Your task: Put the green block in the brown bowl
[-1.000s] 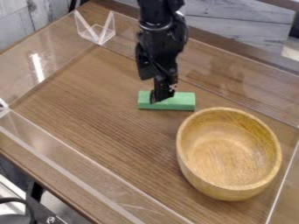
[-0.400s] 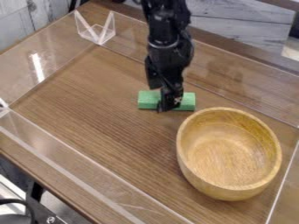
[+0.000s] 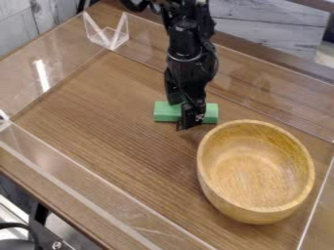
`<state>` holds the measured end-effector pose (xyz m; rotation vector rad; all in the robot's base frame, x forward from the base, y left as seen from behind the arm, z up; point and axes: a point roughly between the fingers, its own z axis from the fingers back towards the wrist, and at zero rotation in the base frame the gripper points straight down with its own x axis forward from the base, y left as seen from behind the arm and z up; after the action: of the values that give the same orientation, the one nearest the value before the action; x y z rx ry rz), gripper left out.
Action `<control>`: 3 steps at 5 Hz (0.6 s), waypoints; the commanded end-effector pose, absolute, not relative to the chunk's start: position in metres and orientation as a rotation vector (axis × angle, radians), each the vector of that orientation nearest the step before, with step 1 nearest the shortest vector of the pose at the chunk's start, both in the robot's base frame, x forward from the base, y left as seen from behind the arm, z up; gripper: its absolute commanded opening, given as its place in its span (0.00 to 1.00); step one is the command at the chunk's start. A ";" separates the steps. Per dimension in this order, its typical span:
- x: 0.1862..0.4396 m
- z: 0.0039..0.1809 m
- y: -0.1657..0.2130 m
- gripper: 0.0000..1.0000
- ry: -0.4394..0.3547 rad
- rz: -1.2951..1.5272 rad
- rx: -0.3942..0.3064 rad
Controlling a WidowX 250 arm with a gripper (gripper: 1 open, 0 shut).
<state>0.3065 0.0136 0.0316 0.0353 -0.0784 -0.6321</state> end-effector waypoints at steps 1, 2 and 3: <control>0.314 0.032 0.014 1.00 -0.101 -0.630 0.040; 0.314 0.031 0.014 0.00 -0.091 -0.629 0.033; 0.313 0.031 0.013 0.00 -0.076 -0.618 0.023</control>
<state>0.3043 0.0122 0.0210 0.0087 -0.0400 -0.6207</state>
